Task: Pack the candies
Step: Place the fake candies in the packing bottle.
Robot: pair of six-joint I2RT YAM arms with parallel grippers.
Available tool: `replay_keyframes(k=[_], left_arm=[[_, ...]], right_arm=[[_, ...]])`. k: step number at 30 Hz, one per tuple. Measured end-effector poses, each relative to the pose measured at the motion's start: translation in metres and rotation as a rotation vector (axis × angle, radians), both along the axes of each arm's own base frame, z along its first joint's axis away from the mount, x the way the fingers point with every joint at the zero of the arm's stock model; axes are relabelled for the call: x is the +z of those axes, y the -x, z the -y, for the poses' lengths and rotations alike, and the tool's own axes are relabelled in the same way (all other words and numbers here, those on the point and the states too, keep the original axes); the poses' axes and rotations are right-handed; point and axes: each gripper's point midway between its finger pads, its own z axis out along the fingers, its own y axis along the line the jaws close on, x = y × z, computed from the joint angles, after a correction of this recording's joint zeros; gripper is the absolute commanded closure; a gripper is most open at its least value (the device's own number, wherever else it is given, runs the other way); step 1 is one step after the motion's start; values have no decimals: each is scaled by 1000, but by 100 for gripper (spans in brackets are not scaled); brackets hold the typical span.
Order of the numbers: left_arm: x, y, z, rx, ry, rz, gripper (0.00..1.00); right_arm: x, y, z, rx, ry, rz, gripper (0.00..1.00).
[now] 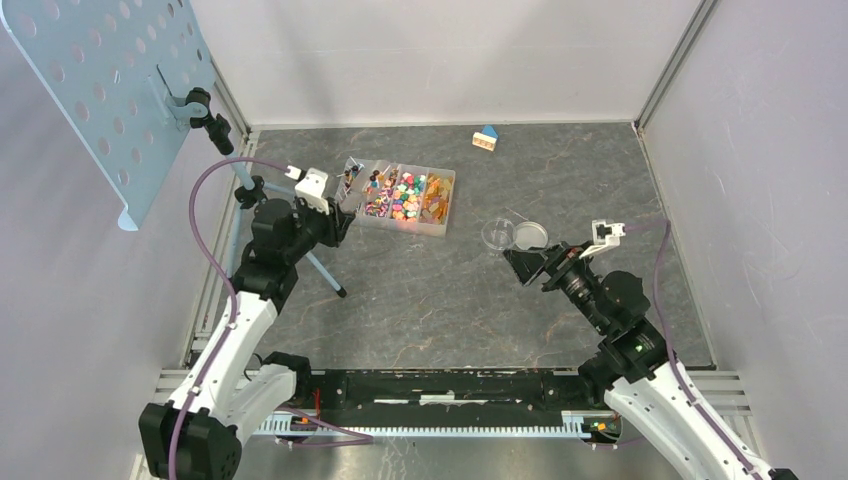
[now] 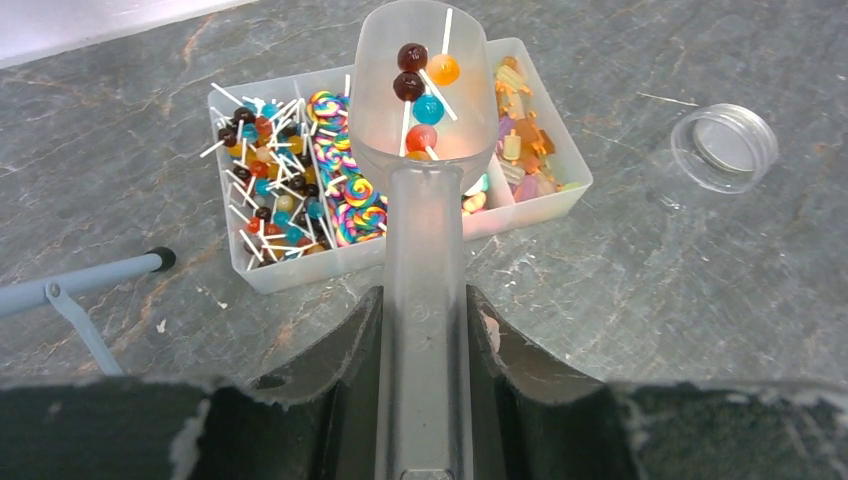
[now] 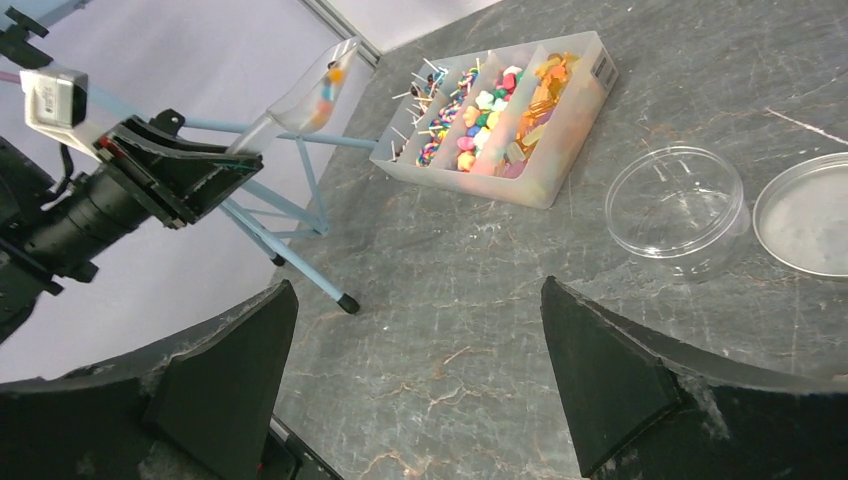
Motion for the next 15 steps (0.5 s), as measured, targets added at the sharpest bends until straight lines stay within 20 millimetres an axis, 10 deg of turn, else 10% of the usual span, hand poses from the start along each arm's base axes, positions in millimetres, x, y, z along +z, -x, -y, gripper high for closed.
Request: replay_keyframes(k=[15], left_arm=[[29, 32, 55, -225, 11, -62, 98]], right_arm=[[26, -3, 20, -59, 201, 63, 2]])
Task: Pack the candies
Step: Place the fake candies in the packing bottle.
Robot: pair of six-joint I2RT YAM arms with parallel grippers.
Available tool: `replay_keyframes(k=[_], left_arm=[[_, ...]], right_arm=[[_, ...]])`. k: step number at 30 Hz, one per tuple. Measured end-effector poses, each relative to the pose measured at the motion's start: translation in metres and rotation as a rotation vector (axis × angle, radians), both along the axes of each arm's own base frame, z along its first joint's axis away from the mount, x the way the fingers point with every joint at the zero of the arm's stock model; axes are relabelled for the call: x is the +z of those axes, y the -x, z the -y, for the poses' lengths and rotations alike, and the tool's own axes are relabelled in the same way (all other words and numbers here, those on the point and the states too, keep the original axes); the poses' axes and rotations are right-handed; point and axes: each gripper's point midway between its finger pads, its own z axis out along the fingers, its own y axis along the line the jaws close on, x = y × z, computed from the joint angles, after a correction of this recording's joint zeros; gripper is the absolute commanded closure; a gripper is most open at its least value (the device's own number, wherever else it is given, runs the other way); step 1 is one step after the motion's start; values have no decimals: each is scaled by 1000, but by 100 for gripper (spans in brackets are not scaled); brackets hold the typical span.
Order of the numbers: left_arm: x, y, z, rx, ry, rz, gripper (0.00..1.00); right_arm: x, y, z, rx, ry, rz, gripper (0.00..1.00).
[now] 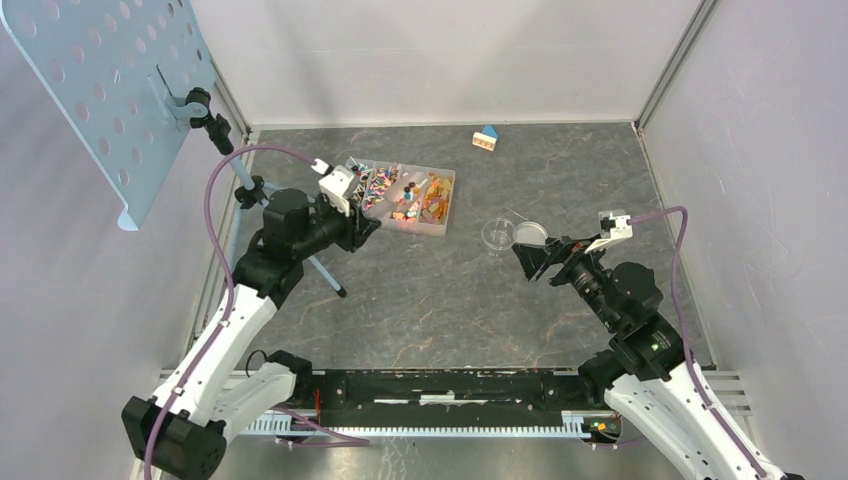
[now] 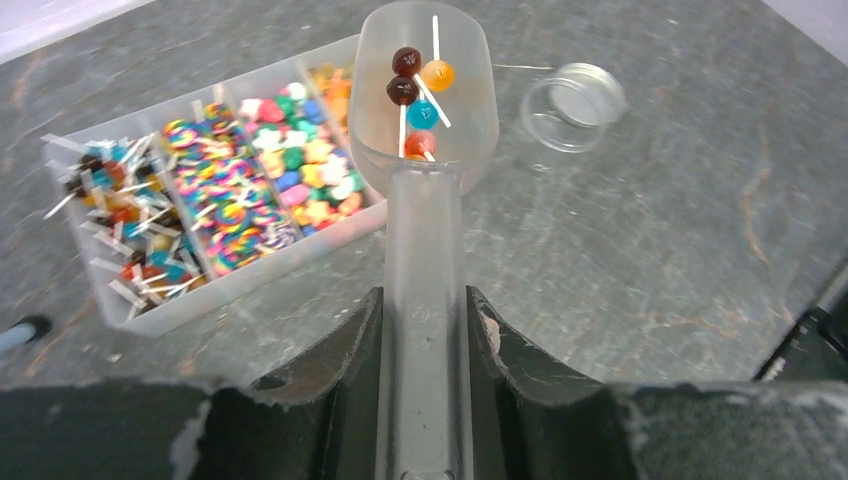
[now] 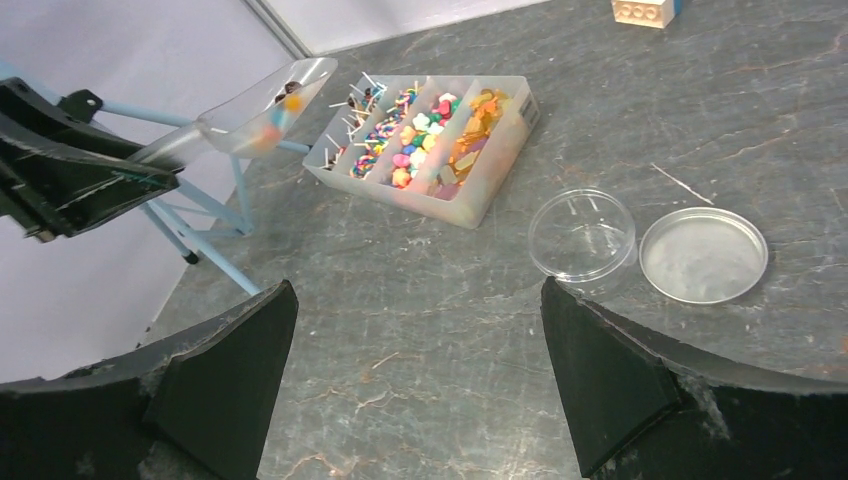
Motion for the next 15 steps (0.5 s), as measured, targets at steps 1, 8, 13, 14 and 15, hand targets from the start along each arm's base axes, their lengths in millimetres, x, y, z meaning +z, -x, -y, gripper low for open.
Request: replay_keyframes(k=[1, 8, 13, 14, 15], left_arm=[[1, 5, 8, -26, -3, -4, 98], [0, 26, 59, -164, -47, -38, 98], [-13, 29, 88, -225, -100, -98, 98], [-16, 30, 91, -231, -109, -107, 98], [-20, 31, 95, -237, -121, -117, 98]], right_arm=[[-2, -1, 1, -5, 12, -3, 2], [-10, 0, 8, -28, 58, -22, 2], [-6, 2, 12, -41, 56, -6, 2], [-5, 3, 13, -43, 57, -4, 2], [-5, 3, 14, -48, 60, -3, 2]])
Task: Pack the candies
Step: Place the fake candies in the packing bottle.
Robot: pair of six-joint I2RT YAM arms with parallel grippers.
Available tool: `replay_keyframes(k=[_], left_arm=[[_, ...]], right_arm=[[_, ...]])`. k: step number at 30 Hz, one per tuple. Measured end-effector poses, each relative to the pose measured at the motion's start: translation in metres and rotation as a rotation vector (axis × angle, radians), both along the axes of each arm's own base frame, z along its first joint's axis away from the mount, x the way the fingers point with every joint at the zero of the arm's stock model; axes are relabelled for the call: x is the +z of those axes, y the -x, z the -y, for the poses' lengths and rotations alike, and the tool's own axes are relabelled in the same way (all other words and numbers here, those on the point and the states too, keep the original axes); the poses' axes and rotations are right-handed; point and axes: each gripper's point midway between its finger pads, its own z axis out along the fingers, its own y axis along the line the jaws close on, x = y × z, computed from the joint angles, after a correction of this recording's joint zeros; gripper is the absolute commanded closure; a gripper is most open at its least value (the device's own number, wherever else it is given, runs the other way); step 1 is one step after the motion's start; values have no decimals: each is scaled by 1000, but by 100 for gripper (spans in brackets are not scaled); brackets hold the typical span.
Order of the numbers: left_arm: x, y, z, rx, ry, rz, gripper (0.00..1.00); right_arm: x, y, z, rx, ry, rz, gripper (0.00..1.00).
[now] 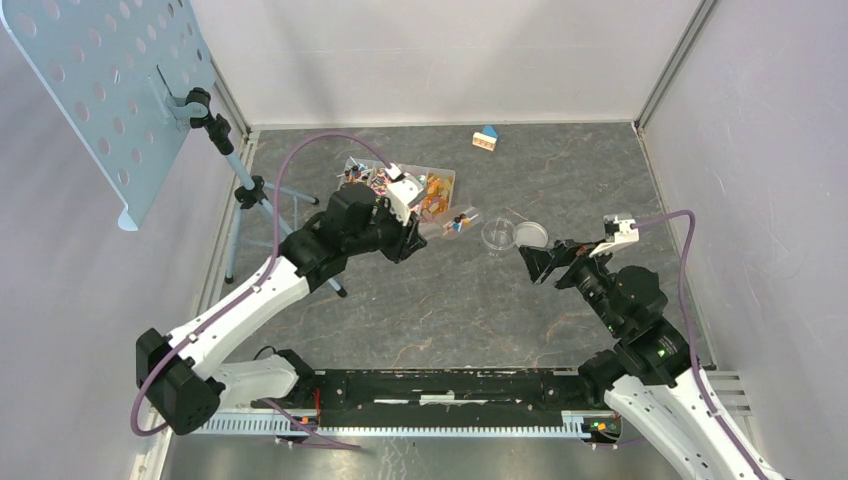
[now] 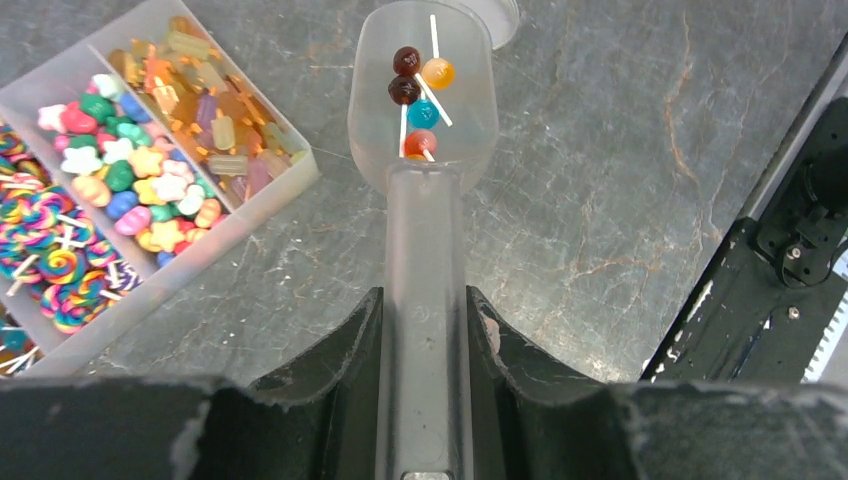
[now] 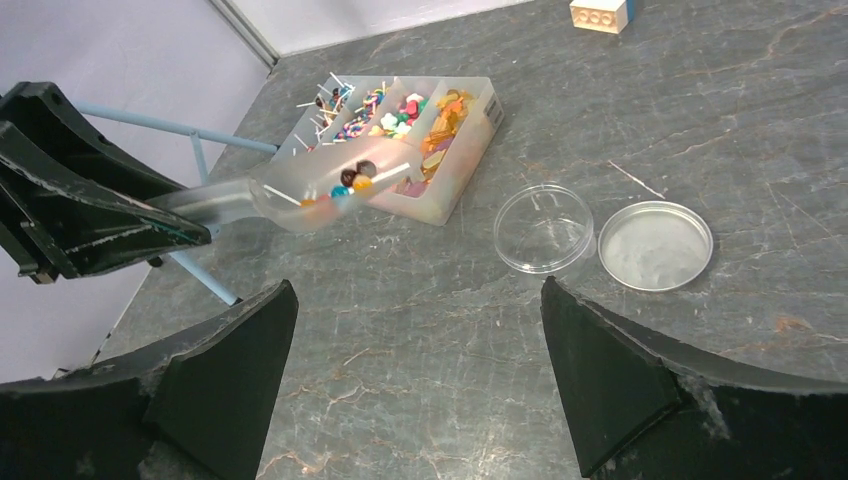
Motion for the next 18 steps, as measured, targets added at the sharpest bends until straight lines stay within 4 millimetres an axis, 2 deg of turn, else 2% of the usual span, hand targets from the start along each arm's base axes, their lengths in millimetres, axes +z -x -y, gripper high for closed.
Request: replay_keyframes(k=[7, 18], left_arm=[[-17, 5, 26, -52, -51, -38, 98], [-37, -1, 61, -98, -111, -82, 98]], right_arm=[[3, 3, 10, -34, 21, 18, 2], [9, 8, 18, -51, 29, 46, 2]])
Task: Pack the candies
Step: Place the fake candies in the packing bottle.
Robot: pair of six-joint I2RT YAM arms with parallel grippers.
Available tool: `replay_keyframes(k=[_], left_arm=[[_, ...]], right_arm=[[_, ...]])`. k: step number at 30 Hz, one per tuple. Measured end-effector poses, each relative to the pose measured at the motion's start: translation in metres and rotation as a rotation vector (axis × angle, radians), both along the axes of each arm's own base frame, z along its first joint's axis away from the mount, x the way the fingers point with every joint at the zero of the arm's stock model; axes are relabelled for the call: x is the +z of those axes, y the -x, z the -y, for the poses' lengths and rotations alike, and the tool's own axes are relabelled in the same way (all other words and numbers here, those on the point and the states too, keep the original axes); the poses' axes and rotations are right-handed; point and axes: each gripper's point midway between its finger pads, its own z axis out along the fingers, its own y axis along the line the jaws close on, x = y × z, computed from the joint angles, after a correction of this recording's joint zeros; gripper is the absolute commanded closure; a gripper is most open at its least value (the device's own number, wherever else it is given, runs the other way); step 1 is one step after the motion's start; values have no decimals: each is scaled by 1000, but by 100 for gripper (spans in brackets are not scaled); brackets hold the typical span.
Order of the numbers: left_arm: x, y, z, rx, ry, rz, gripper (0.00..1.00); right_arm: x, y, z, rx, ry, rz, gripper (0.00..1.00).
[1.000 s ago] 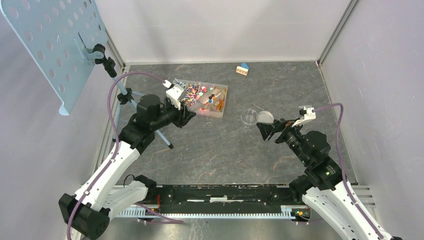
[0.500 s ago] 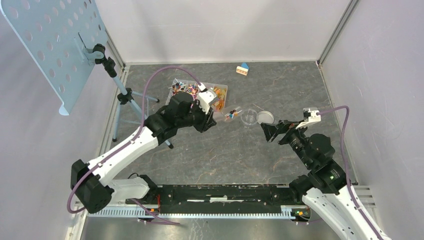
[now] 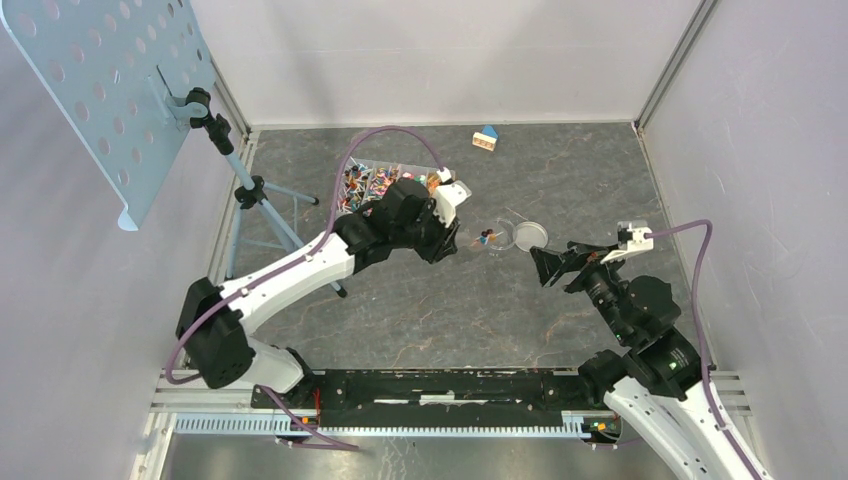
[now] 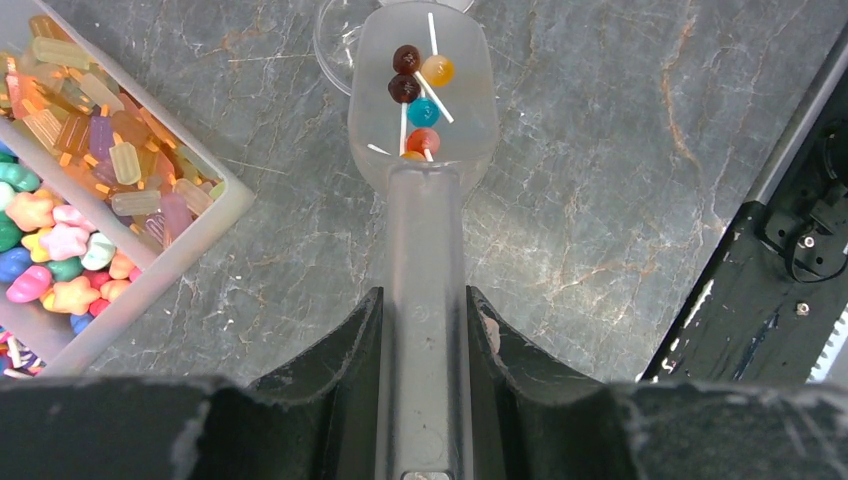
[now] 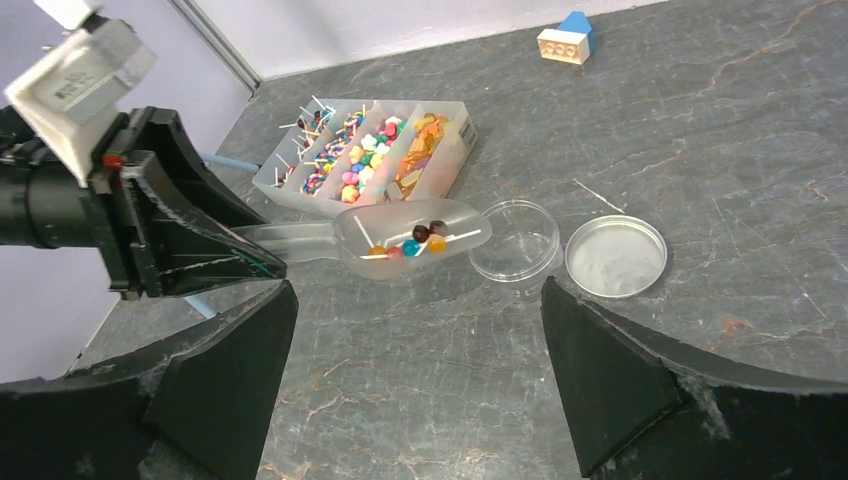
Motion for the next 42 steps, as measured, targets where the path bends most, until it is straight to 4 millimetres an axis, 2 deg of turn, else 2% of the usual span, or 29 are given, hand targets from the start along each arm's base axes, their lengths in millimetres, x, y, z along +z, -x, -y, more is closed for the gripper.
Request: replay_keyframes(k=[7, 16, 36, 42], left_arm=[[-14, -15, 14, 9, -52, -34, 98], [-27, -26, 25, 24, -130, -75, 98], [-28, -26, 20, 51, -227, -101, 98], [-22, -27, 22, 51, -221, -95, 98]], right_arm=[[13, 4, 6, -13, -2, 32, 2], [14, 6, 7, -14, -5, 38, 2], [15, 7, 7, -14, -9, 41, 2], [17, 7, 8, -14, -13, 48, 2]])
